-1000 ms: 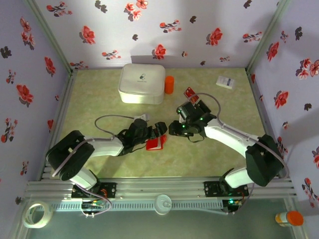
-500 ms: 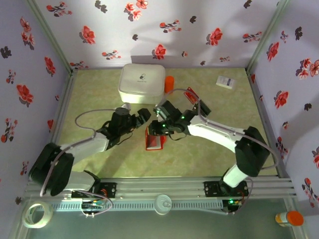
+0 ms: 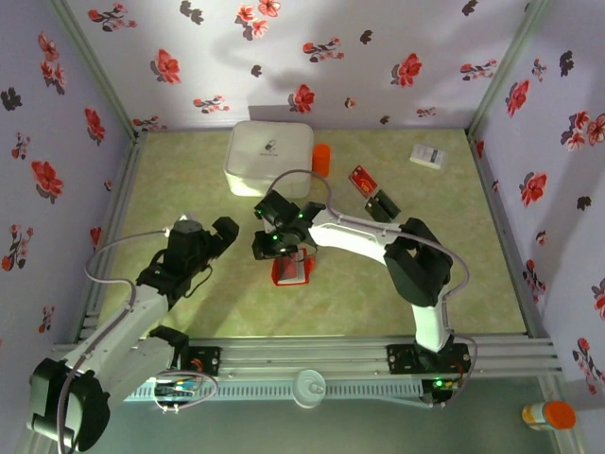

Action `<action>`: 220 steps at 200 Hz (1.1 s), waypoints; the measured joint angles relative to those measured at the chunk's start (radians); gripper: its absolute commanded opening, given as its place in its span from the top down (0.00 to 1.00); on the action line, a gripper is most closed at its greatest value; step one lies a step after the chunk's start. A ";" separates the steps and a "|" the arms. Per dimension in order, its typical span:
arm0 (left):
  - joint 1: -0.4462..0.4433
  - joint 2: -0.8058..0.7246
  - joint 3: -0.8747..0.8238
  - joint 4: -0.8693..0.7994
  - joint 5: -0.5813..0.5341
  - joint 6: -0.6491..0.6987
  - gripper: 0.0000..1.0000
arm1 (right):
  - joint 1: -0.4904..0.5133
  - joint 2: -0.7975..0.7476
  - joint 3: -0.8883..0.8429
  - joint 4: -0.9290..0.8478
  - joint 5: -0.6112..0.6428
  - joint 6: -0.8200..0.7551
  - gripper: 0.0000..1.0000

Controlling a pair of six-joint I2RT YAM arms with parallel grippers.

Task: Put the credit cards into the card holder

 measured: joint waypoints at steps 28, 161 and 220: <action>0.000 0.003 -0.003 -0.054 0.011 0.042 0.00 | 0.000 -0.019 -0.022 -0.022 0.017 -0.019 0.79; -0.174 0.215 0.135 -0.162 0.082 0.273 0.00 | -0.099 -0.157 -0.360 0.067 0.063 -0.014 0.81; -0.351 0.333 0.141 -0.150 0.007 0.268 0.00 | -0.107 -0.166 -0.412 0.126 0.056 0.002 0.82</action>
